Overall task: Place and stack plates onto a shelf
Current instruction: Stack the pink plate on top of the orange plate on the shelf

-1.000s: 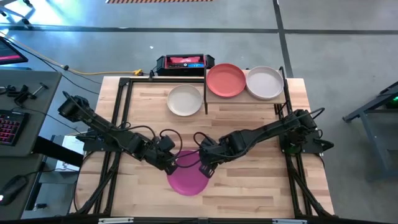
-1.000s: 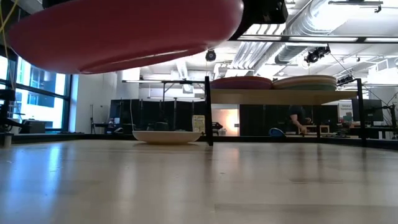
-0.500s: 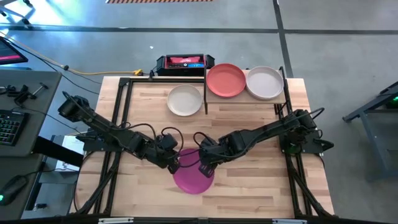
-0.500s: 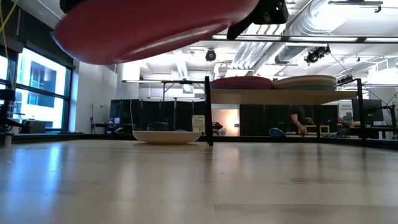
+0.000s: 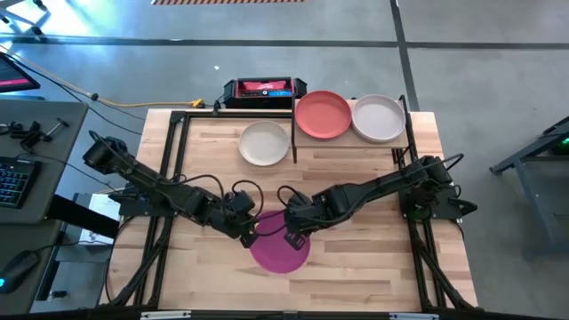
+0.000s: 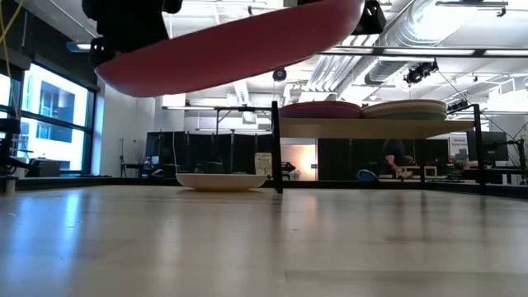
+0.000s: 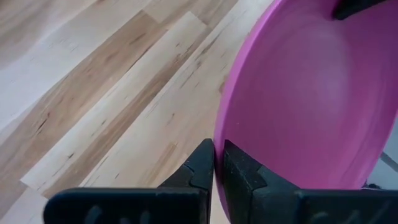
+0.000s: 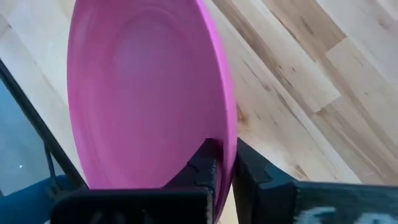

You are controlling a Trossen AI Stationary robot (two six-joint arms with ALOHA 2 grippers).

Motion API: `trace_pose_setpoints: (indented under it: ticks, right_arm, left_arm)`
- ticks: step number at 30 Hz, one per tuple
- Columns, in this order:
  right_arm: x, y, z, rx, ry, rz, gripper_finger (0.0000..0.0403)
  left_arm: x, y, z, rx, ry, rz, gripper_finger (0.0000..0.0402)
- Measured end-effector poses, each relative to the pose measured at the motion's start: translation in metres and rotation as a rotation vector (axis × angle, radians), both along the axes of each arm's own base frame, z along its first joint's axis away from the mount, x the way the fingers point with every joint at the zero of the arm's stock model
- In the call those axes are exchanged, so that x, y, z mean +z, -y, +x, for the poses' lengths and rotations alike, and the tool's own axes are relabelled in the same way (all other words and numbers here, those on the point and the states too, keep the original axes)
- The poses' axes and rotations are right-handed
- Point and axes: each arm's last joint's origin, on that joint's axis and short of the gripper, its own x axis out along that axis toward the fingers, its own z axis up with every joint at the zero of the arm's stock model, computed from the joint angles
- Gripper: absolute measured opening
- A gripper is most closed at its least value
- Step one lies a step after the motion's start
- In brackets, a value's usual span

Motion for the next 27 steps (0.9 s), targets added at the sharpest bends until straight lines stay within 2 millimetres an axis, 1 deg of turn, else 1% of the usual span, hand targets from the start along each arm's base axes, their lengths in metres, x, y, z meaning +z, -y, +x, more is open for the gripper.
trace_pose_setpoints:
  ticks: [6, 9, 15, 22, 27]
  right_arm:
    - [0.000, 0.000, 0.000, -0.004, -0.004, 0.000, 0.0003]
    - [0.000, 0.000, -0.001, -0.009, -0.009, 0.004, 0.0002]
    - [-0.001, 0.000, -0.002, -0.004, -0.020, 0.000, 0.0000]
    - [-0.002, 0.000, -0.006, 0.007, -0.061, -0.005, 0.0000]
    - [-0.004, 0.002, -0.011, 0.018, -0.120, -0.024, 0.0000]
  left_arm:
    - [0.000, -0.003, 0.001, 0.007, 0.001, -0.002, 0.0016]
    - [0.001, -0.003, 0.002, 0.004, 0.009, -0.010, 0.0024]
    - [0.001, -0.005, 0.005, -0.038, -0.006, -0.084, 0.0059]
    - [0.006, -0.011, 0.014, -0.051, 0.061, -0.125, 0.0106]
    - [0.009, -0.015, 0.016, -0.082, 0.064, -0.172, 0.0119]
